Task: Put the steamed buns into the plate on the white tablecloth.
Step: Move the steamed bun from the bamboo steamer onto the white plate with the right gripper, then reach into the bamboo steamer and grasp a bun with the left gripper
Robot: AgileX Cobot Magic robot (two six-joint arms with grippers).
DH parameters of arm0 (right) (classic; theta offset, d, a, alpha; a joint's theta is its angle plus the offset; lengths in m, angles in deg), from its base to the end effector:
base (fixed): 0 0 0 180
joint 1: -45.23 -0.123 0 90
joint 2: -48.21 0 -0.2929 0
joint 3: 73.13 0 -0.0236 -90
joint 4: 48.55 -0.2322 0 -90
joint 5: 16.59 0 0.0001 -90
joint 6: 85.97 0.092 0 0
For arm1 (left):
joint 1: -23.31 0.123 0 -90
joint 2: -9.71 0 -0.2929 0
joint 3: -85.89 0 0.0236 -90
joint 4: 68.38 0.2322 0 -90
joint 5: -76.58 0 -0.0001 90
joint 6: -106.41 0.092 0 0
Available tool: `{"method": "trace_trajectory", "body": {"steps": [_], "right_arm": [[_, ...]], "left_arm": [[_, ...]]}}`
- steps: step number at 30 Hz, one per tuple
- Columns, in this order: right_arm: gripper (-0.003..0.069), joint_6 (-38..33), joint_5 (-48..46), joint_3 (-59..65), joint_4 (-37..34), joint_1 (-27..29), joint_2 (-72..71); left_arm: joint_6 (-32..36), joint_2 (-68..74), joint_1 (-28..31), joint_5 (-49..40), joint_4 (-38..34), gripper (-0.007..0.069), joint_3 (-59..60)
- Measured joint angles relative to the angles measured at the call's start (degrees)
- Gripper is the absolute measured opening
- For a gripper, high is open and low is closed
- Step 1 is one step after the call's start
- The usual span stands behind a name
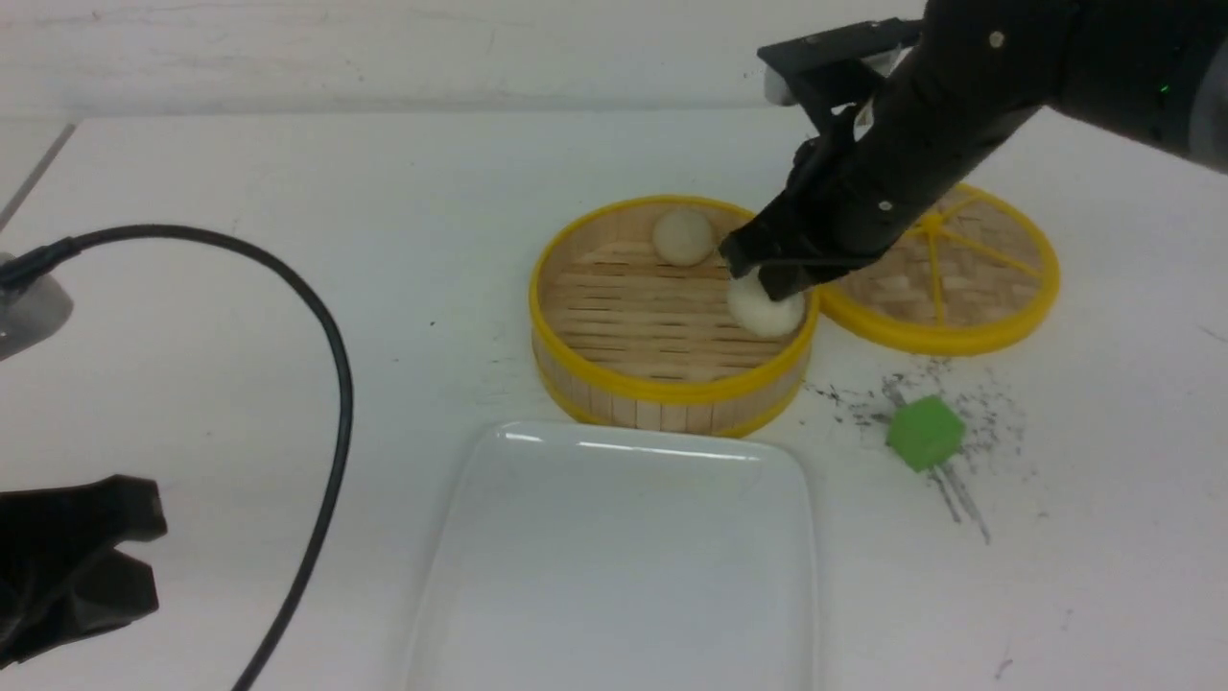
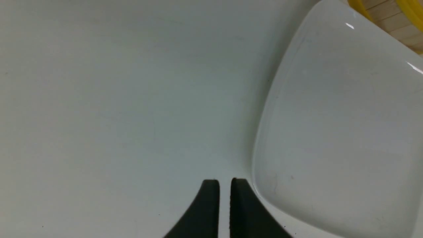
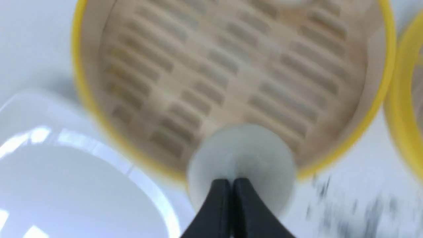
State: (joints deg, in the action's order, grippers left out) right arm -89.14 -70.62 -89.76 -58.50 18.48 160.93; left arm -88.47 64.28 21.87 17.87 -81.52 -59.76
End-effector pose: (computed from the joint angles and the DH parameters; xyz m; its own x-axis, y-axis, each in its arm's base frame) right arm 0.3446 0.1881 0.3133 -0.7943 -0.3479 -0.4982 -0.4716 0.8699 0.1445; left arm 0.1106 -0.0207 0.3139 -0.8265 -0.3435 -0.4459 -0.1899 0.9159 -0.3537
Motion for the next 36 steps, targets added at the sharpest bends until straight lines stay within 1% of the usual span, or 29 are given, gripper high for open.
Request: {"method": "trace_trajectory", "body": {"steps": [1,4,6,9,10,12,15,17,18,21,23,24,26,28,31,32,33,34,35,36], "right_arm": [[0.0003,-0.06,-4.51,0.36,-0.25,-0.54,-2.78],[0.0003,-0.06,-7.42,3.53,-0.63,-2.29,-7.55],[0.0003,0.21,-7.44,7.62,-1.45,-4.04,-10.65],[0.0005,0.77,-3.05,17.23,-3.99,-8.01,-14.26],[0.0005,0.77,-2.60,17.23,-3.99,-8.25,-14.36],[0.0012,1.16,3.49,24.39,-6.24,-11.13,-14.40],[0.0043,1.37,10.89,29.92,-7.91,-13.46,-13.45],[0.0096,1.57,14.83,31.96,-8.33,-14.18,-12.57],[0.0143,1.57,17.03,32.76,-8.46,-14.26,-11.77],[0.0267,2.53,18.82,33.11,-8.65,-14.26,-10.58],[0.0371,2.80,18.10,32.85,-8.59,-14.26,-10.64],[0.0411,2.80,16.78,32.28,-8.16,-14.26,-11.08],[0.0469,2.80,13.28,30.53,-6.20,-14.26,-13.25],[0.0485,3.17,10.03,28.57,-3.52,-14.26,-17.17],[0.0454,4.14,7.24,27.23,0.96,-14.26,-22.24],[0.0389,5.79,4.17,26.84,4.64,-14.26,-26.57],[0.0331,7.21,1.45,26.76,6.75,-14.26,-29.20],[0.0318,7.81,0.23,26.76,7.12,-14.26,-30.21],[0.0200,10.05,-4.85,26.96,9.94,-14.26,-34.01],[0.0136,10.87,-6.50,27.32,11.06,-14.26,-35.32]], "left_arm": [[0.00,0.00,0.00,0.00,0.00,0.0081,0.00],[0.00,0.00,0.00,0.00,0.12,0.0086,0.00],[0.00,0.00,0.00,0.00,0.41,0.0088,0.00],[0.00,0.00,0.00,0.00,0.85,0.0092,0.00],[0.00,0.00,0.00,0.00,0.96,0.0092,0.00],[0.00,0.00,0.00,0.00,1.00,0.0094,0.00],[0.00,0.00,0.00,0.58,1.39,0.0099,0.00],[0.00,0.00,0.00,1.63,1.76,0.0100,0.00],[0.00,0.00,0.00,2.38,1.76,0.0100,0.00],[0.00,0.00,0.00,4.13,1.16,0.0100,0.00],[0.96,0.12,0.00,5.73,-0.23,0.0105,-0.71],[1.72,0.43,0.00,5.89,-0.82,0.0107,-1.75],[2.73,2.02,0.00,5.34,-1.99,0.0115,-5.18],[3.44,4.72,0.00,3.06,-3.04,0.0128,-9.36],[5.67,9.39,0.00,-0.38,-5.03,0.0144,-14.67],[8.49,13.29,0.00,-2.86,-7.48,0.0164,-17.92],[10.47,15.88,0.00,-3.42,-9.45,0.0178,-19.53],[10.88,16.40,0.00,-3.45,-9.87,0.0181,-19.82],[13.97,20.44,-0.50,-3.52,-13.12,0.0213,-21.91],[14.88,22.39,-1.23,-3.43,-14.12,0.0227,-22.67]]}}
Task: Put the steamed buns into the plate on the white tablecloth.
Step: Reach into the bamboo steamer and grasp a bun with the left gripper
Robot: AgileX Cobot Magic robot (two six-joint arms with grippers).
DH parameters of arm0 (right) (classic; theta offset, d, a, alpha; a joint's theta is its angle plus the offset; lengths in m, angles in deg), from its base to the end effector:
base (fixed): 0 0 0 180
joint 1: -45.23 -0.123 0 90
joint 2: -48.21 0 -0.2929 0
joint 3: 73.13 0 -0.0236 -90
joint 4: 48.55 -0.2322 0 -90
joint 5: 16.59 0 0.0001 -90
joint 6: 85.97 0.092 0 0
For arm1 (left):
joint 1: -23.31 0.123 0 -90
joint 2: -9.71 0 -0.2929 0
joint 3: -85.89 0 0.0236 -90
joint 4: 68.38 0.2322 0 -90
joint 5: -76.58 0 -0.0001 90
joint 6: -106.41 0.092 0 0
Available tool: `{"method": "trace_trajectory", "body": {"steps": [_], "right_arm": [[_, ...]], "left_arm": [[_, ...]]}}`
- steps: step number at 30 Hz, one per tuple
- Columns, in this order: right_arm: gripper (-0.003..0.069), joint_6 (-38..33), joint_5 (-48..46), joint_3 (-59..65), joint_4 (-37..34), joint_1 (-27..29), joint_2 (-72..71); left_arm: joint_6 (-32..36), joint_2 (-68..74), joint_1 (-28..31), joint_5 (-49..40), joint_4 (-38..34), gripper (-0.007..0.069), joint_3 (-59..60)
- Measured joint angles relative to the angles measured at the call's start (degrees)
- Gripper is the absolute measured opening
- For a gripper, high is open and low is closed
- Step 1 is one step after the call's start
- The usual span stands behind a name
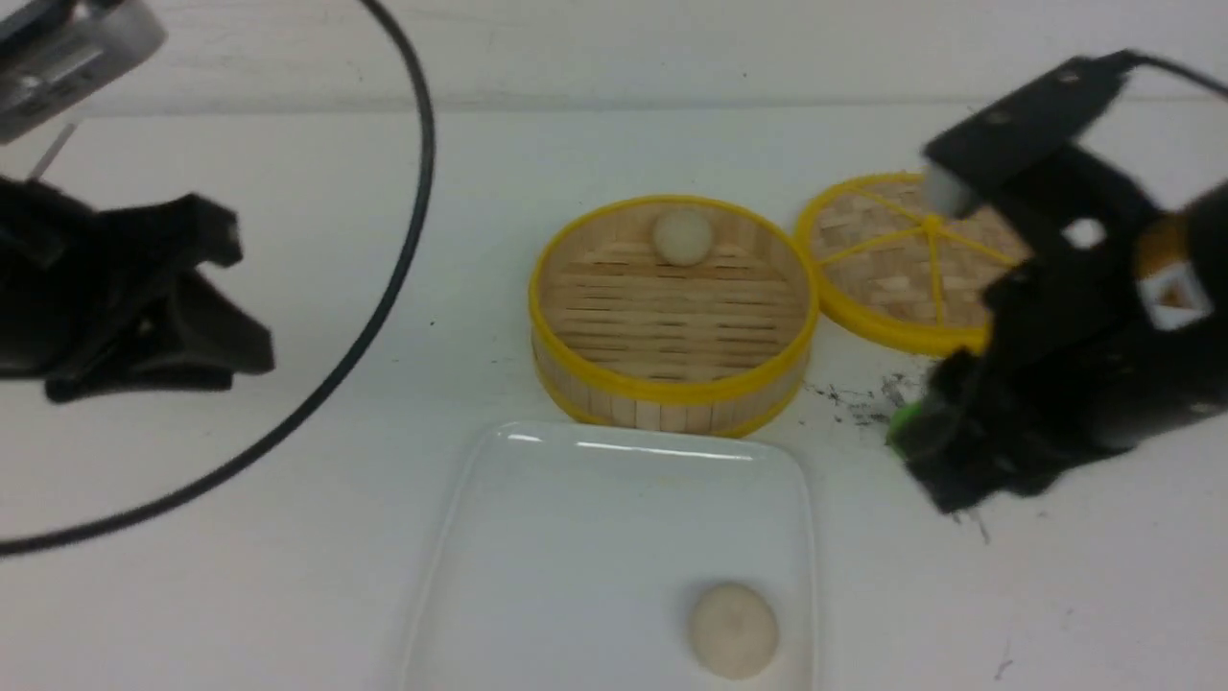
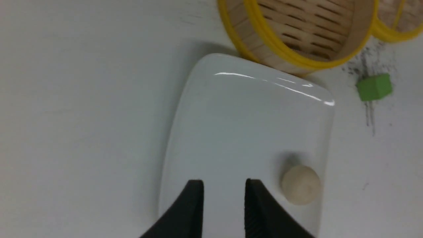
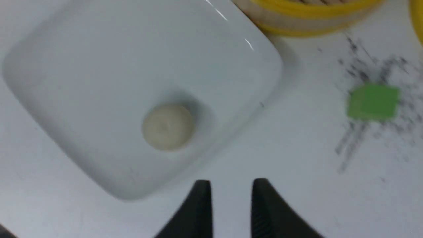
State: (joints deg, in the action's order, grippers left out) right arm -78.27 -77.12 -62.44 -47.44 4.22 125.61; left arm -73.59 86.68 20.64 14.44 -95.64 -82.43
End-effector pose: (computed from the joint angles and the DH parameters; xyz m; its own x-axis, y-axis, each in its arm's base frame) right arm 0.1634 0.1400 0.3616 -0.7201 -0.4611 -0.5185 -0.5642 0.8241 0.0506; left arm 0.2082 -0.0470 0.3661 -0.8831 -0.1731 -0.4361 0.0522 0.8875 -0.4579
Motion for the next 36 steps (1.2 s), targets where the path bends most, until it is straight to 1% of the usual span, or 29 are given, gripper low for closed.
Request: {"method": "trace_trajectory", "body": {"steps": [1,3,4,5,7,8,9,11,12,13,14,15,17,18,20,22,23,25,29,34,36], "right_arm": [[0.0055,1.58,-2.87,0.90,1.49,0.00,-3.06],[-0.0005,2.88,-4.96,3.08,3.32,0.00,-6.62],[-0.0009,3.03,-5.12,3.31,3.46,0.00,-6.99],[-0.0015,3.29,-6.04,5.51,4.71,0.00,-10.04],[-0.0015,3.55,-6.40,7.37,5.01,0.00,-12.38],[-0.0015,4.11,-6.53,8.85,5.25,0.00,-14.01],[-0.0015,4.24,-6.53,8.85,5.25,0.00,-14.21],[-0.0015,5.28,-6.64,10.58,5.39,0.00,-15.66],[-0.0015,6.20,-6.76,11.51,5.44,0.00,-16.03],[-0.0015,6.26,-6.76,11.60,5.44,0.00,-16.02],[-0.0015,7.11,-6.88,11.98,5.44,0.00,-16.08],[-0.0015,7.24,-6.88,11.98,5.44,0.00,-16.08],[-0.0015,7.76,-6.67,12.10,5.44,0.00,-16.08],[-0.0015,7.76,-6.59,12.10,5.44,0.00,-16.08],[-0.0015,7.81,-6.18,12.13,5.46,0.00,-16.08],[-0.0015,7.81,-6.01,12.13,5.46,0.00,-16.08],[-0.0015,7.81,-5.73,12.13,5.46,0.00,-16.08],[-0.0015,7.81,-5.53,12.13,5.46,0.00,-16.08],[-0.0015,7.81,-5.20,12.13,5.46,0.00,-16.08],[-0.0015,7.88,-4.18,12.13,5.41,0.00,-16.08],[-0.0015,7.88,-3.73,12.13,5.35,0.00,-16.08]], "left_arm": [[2.10,2.93,-1.65,0.71,-1.53,0.0262,-1.85],[3.59,8.23,-5.57,2.02,-2.16,0.0311,-5.30],[3.69,8.82,-5.99,2.02,-2.16,0.0311,-5.72],[3.94,14.35,-9.85,2.92,-1.81,0.0357,-10.45],[4.00,19.03,-12.71,3.17,-0.91,0.0382,-15.03],[3.99,23.82,-15.36,3.18,0.17,0.0401,-20.16],[3.99,25.24,-16.07,3.18,0.48,0.0403,-21.68],[3.99,31.61,-18.99,2.77,2.35,0.0417,-28.96],[3.71,36.68,-20.88,1.99,3.86,0.0421,-34.97],[3.59,38.11,-21.35,1.82,4.12,0.0421,-35.87],[1.89,44.64,-23.15,-0.30,6.64,0.0423,-44.93],[1.89,44.64,-23.15,-0.30,6.64,0.0423,-44.93],[-1.59,54.44,-24.60,-3.80,10.26,0.0423,-56.81],[-1.91,54.44,-24.60,-4.07,10.54,0.0424,-57.71],[-6.68,64.24,-24.96,-7.30,14.32,0.0426,-70.26],[-8.74,67.27,-24.95,-7.84,15.52,0.0426,-74.65],[-11.76,71.13,-24.95,-8.49,17.07,0.0426,-81.28],[-15.97,75.64,-24.89,-8.80,18.87,0.0426,-88.29],[-19.19,80.72,-24.89,-8.80,20.68,0.0426,-95.57],[-21.27,83.14,-24.89,-7.73,20.55,0.0426,-96.28],[-21.95,84.49,-24.89,-5.81,20.55,0.0426,-96.28]]}}
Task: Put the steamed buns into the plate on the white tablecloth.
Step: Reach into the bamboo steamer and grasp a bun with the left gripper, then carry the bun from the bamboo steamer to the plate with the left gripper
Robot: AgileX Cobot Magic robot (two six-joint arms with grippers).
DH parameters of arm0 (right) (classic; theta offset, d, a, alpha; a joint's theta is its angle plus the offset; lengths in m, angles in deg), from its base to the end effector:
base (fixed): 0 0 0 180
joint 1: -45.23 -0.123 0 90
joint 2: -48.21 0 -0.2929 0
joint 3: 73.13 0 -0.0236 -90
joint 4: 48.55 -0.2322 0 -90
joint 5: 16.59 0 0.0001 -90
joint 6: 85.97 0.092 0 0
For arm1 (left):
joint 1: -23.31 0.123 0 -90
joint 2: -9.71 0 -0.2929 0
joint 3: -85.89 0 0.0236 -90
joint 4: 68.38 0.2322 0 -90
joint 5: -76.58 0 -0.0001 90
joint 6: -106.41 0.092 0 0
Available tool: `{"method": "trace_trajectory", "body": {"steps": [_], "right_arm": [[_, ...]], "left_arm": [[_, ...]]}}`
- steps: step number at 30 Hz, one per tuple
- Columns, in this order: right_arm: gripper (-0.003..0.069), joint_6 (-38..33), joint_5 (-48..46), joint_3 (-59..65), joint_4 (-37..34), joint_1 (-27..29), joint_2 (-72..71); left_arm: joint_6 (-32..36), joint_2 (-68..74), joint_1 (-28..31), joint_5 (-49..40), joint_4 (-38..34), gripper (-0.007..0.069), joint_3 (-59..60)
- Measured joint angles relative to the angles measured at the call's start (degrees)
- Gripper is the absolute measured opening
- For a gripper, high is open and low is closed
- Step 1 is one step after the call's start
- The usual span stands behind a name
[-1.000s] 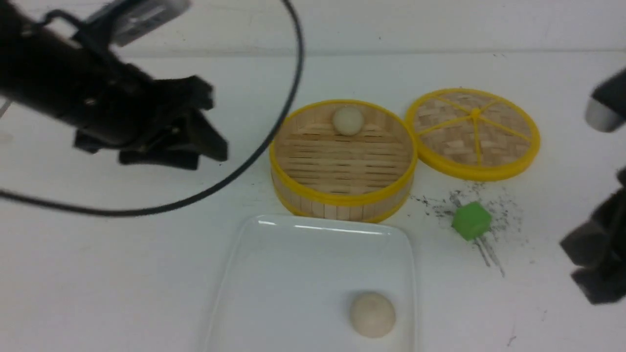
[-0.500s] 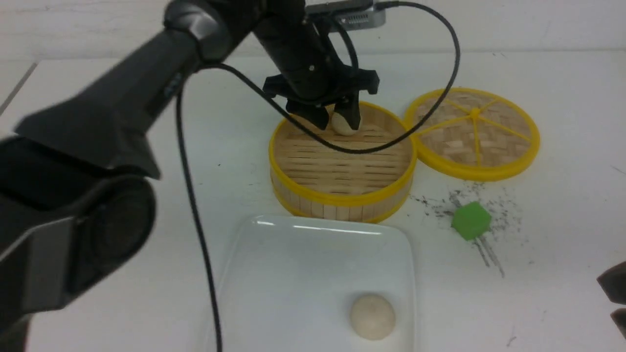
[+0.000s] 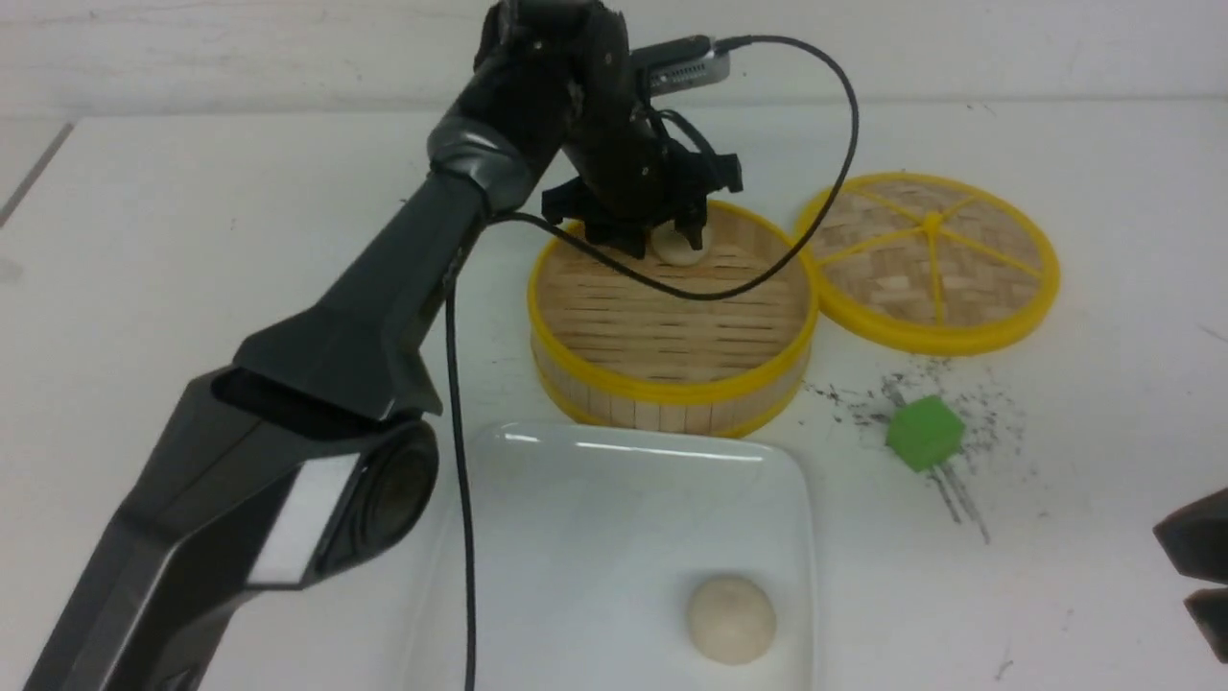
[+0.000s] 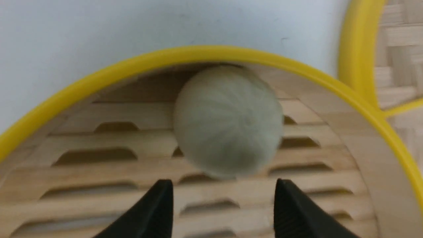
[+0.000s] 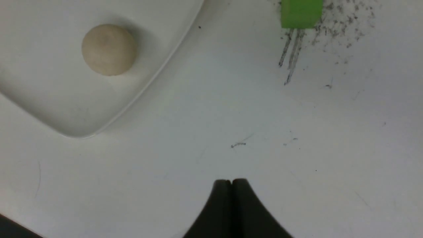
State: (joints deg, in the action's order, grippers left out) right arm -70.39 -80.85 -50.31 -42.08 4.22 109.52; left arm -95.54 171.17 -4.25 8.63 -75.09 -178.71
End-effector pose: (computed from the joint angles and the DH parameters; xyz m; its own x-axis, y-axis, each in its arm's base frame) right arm 0.1088 0.0822 0.3493 -0.7611 -0.3706 -0.5323 -0.4556 0.8896 0.0321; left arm 0.4841 -0.2639 0.2172 -0.8719 -0.0096 -0.4897 0.1694 0.9321 -0.3200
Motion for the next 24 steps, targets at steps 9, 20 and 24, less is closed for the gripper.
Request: {"method": "trace_trajectory", "body": {"steps": [9,20,24], "right_arm": [[-0.0010,0.19,0.60,0.00,-1.10,0.00,0.00],[-0.0006,0.24,1.01,0.00,-2.55,0.00,0.00],[-0.0005,0.24,1.01,0.00,-2.63,0.00,0.00]], "left_arm": [[-0.29,1.27,0.00,3.01,-1.69,0.0418,0.00],[-0.29,3.65,0.00,4.71,-2.46,0.0071,-0.41],[-0.29,2.98,0.00,2.70,-1.48,0.0026,-0.47]]}}
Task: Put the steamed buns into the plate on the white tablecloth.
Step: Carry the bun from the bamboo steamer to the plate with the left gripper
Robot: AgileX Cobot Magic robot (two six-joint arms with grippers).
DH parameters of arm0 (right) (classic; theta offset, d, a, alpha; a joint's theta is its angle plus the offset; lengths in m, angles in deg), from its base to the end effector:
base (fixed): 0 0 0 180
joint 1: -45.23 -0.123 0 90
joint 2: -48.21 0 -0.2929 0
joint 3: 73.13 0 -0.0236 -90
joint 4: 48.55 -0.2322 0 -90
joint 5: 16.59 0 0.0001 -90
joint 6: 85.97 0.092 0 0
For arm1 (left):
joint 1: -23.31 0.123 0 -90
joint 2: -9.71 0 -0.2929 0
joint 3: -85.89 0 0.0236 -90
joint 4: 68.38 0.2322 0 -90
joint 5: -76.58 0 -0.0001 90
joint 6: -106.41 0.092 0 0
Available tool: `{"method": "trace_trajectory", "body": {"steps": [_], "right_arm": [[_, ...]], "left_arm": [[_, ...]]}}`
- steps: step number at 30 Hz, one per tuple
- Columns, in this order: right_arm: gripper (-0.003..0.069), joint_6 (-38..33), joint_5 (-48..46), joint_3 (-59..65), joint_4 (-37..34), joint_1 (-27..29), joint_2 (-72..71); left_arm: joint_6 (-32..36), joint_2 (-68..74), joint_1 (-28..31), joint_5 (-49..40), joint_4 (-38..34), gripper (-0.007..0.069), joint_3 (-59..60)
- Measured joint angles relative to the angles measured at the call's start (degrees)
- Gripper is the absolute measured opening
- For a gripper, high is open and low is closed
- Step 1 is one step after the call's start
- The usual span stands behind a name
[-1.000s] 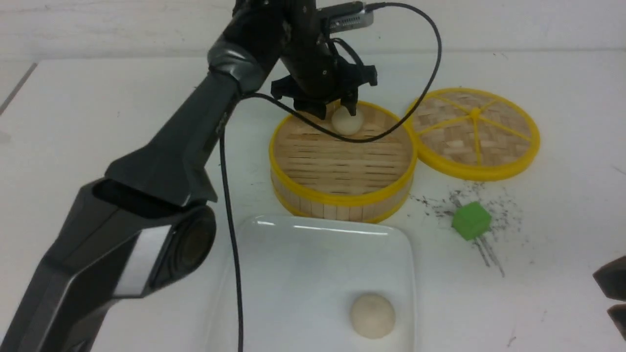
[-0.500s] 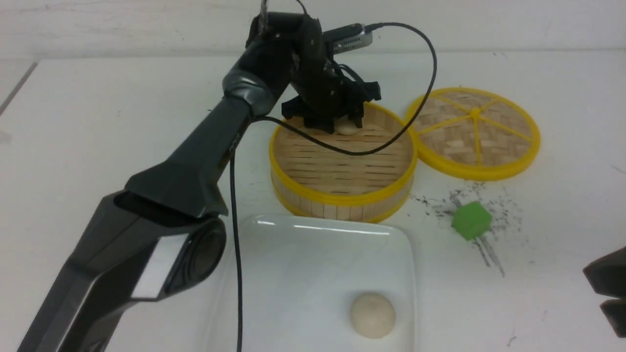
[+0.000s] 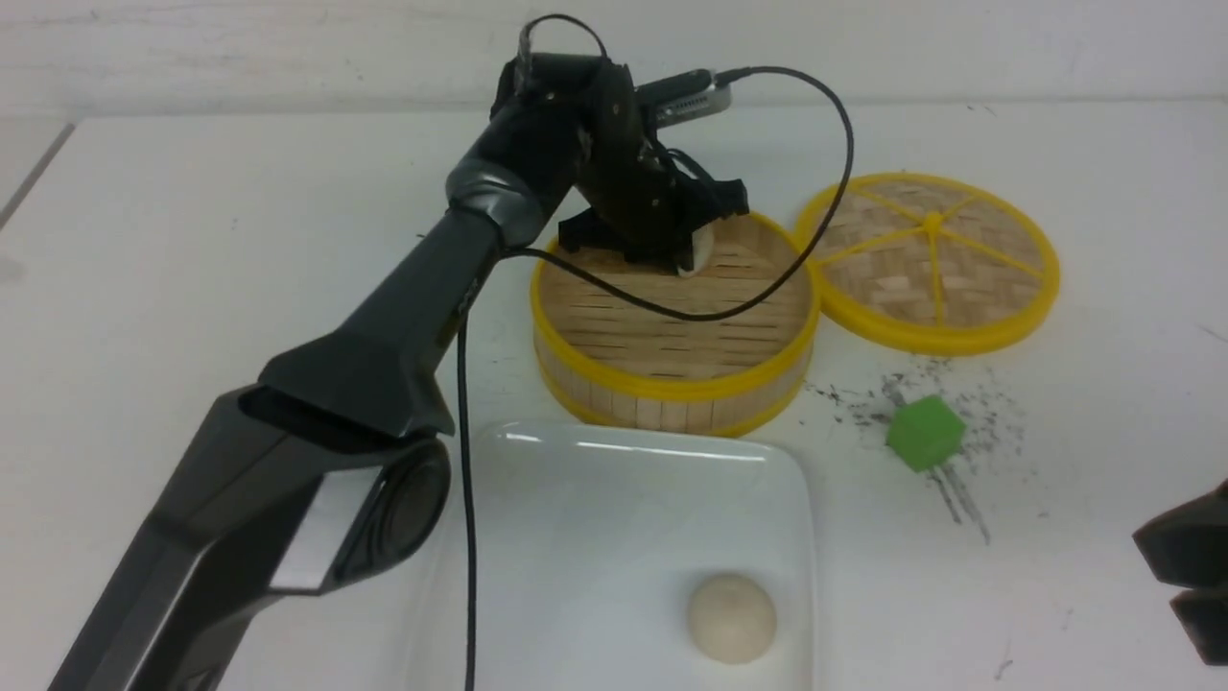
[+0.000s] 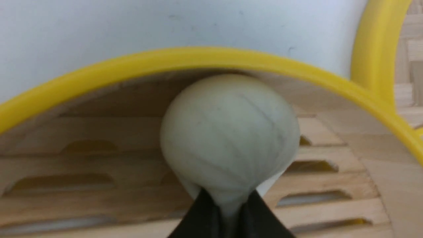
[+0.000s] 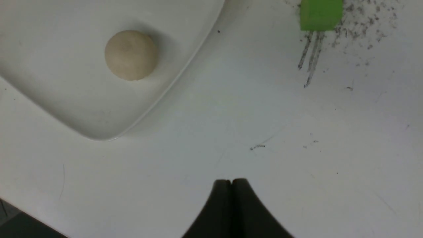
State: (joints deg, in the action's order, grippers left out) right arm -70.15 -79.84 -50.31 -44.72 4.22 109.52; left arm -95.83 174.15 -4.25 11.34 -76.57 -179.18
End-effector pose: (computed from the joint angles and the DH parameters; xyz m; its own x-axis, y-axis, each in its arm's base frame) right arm 0.1073 0.0860 0.3498 -0.7697 -0.3472 -0.5358 -0.4571 0.8856 0.0828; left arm 0.4901 -0.2692 0.1934 -0.8773 -0.0270 -0.4792 0.1612 0.9238 -0.3472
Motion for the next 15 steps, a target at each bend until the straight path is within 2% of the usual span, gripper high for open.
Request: {"method": "trace_trajectory", "body": {"steps": [7,15], "right_arm": [[-0.0001,0.00,0.00,0.07,-0.15,0.00,0.00],[-0.0001,0.00,0.04,0.07,0.33,0.00,0.00]], "left_arm": [[-0.02,-5.46,0.00,-5.70,3.69,0.0024,0.26],[4.49,-19.90,-0.11,-5.70,1.00,0.0024,0.26]]}}
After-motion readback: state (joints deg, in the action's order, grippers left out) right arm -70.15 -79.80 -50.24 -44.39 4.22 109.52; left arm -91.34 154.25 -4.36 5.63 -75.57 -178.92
